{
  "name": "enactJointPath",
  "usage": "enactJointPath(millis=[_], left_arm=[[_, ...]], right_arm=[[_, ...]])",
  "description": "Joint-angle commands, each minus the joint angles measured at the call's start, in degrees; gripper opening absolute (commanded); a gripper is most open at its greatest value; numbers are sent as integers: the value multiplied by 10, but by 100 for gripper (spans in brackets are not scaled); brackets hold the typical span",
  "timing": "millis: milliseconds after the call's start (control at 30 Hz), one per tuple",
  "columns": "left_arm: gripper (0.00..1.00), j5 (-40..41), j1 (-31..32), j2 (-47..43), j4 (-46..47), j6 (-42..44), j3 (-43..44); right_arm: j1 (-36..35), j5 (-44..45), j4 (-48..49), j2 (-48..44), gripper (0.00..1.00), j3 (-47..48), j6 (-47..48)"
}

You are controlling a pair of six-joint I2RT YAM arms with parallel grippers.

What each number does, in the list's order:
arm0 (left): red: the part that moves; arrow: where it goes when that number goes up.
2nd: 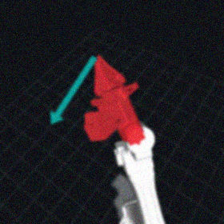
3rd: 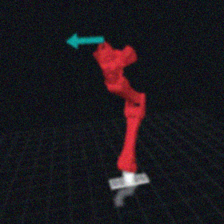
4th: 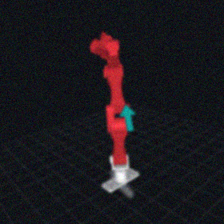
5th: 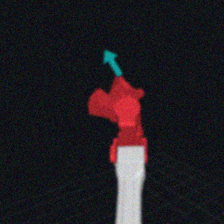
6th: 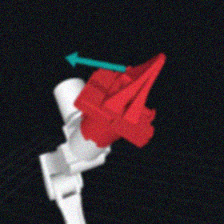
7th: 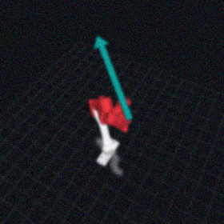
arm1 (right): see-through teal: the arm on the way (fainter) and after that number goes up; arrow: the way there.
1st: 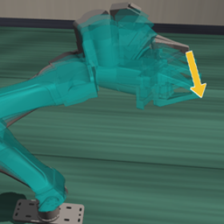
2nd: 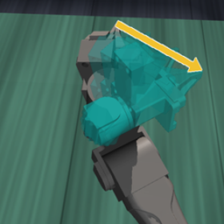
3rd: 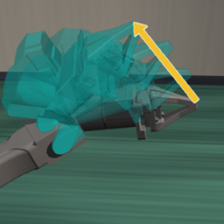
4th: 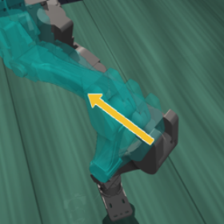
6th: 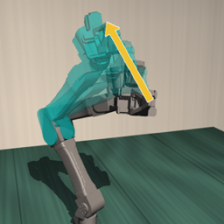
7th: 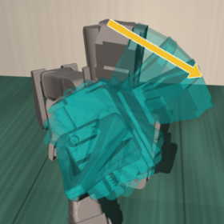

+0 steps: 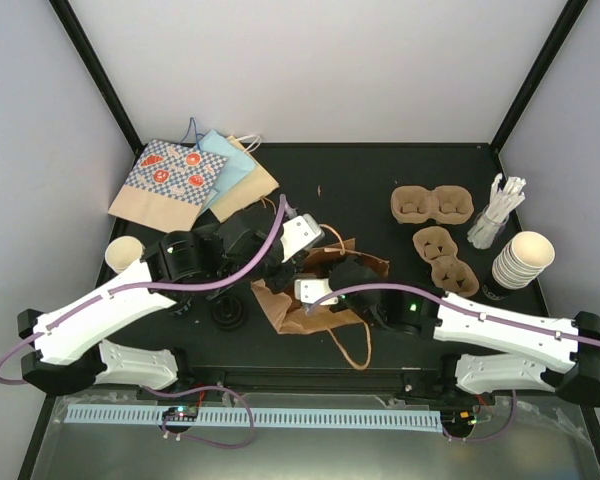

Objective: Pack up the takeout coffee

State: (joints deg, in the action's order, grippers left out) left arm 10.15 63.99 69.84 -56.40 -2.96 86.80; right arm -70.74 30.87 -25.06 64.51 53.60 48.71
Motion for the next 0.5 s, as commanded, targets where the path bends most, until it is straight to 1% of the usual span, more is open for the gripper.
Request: enactJointPath(millis=[0,67,133,233,300,467], left_arm=[[2,9,4,-22,-7,13,4],[2,4,4,-28,-7,12,5],[2,-12,4,-32,-3,7,8],[1,-35,4,-35,6,-7,14],[2,-53,4,-33,11,-18,22],[2,-85,4,-32,32,-35,35]], right_arm=[[7,-22,5,-28,1,-14,-15],[10,-28,11,-34,1,-23,-17],[12,-16,6,-30,1,-23,-12],[11,12,-18,-8,1,-7,-3],[11,7,-33,5,1,6,-3],[10,-4,-10,10,1,6,3]])
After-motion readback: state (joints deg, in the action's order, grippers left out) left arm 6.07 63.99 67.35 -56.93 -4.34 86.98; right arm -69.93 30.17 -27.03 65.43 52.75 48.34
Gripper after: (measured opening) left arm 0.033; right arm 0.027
